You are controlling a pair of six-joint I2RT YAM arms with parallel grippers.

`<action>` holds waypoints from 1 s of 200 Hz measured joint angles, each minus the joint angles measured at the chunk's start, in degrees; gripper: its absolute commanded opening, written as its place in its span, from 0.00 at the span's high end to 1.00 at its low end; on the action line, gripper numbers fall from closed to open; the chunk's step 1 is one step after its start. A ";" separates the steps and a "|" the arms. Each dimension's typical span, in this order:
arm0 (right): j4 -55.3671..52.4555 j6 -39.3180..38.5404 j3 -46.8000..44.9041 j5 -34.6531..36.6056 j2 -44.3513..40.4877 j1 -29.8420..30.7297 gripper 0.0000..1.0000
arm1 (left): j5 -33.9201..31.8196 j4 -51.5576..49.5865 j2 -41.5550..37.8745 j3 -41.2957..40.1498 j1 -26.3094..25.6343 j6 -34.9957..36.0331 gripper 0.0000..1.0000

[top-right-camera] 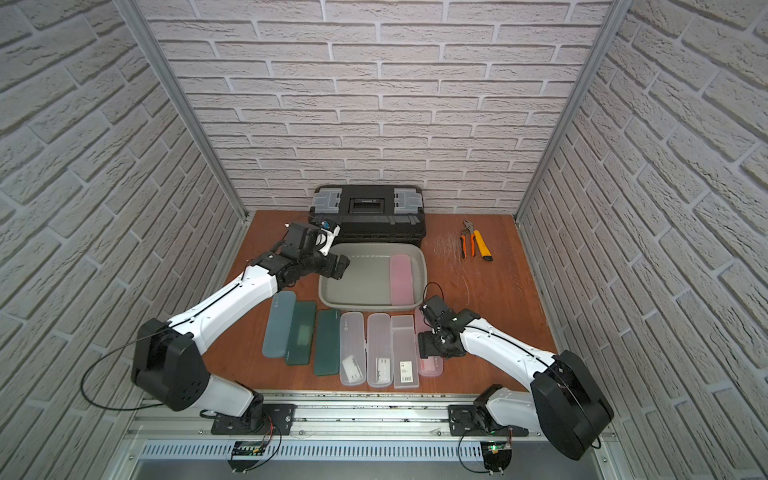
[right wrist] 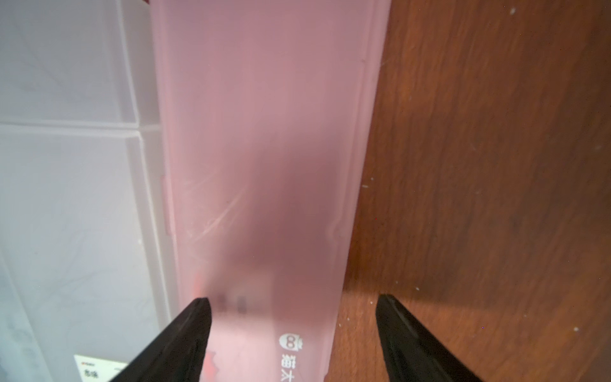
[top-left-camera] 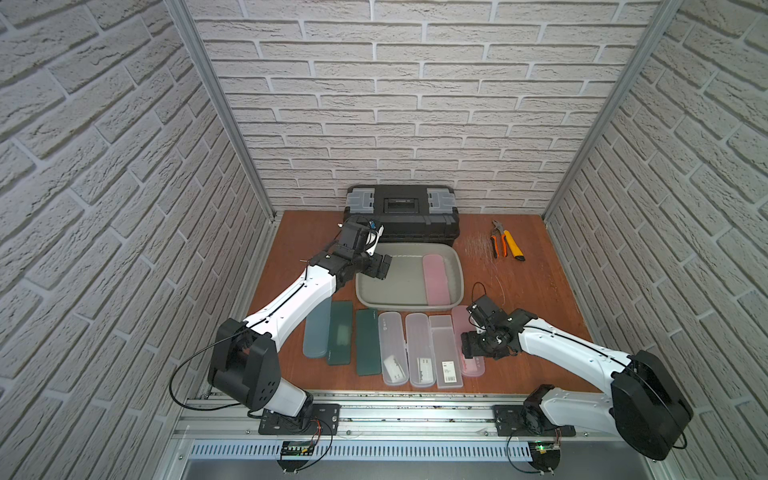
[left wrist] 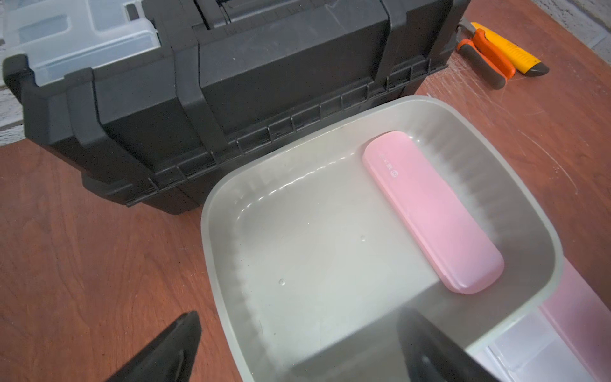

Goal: Put the pencil case into the storage box
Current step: Pick up the pencil case from the center of the board.

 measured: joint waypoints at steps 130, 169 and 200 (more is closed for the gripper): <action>1.03 -2.01 0.11 -2.05 -4.83 -7.65 0.13 | 0.98 0.07 0.33 0.00 -0.28 -0.74 0.01; 1.55 -1.60 1.36 -2.08 1.66 -3.56 0.10 | 1.05 0.07 0.33 0.00 -0.33 -0.76 0.02; 1.68 1.05 1.44 -1.18 1.81 -0.83 0.02 | 1.07 0.09 0.52 0.02 -0.33 -1.11 0.02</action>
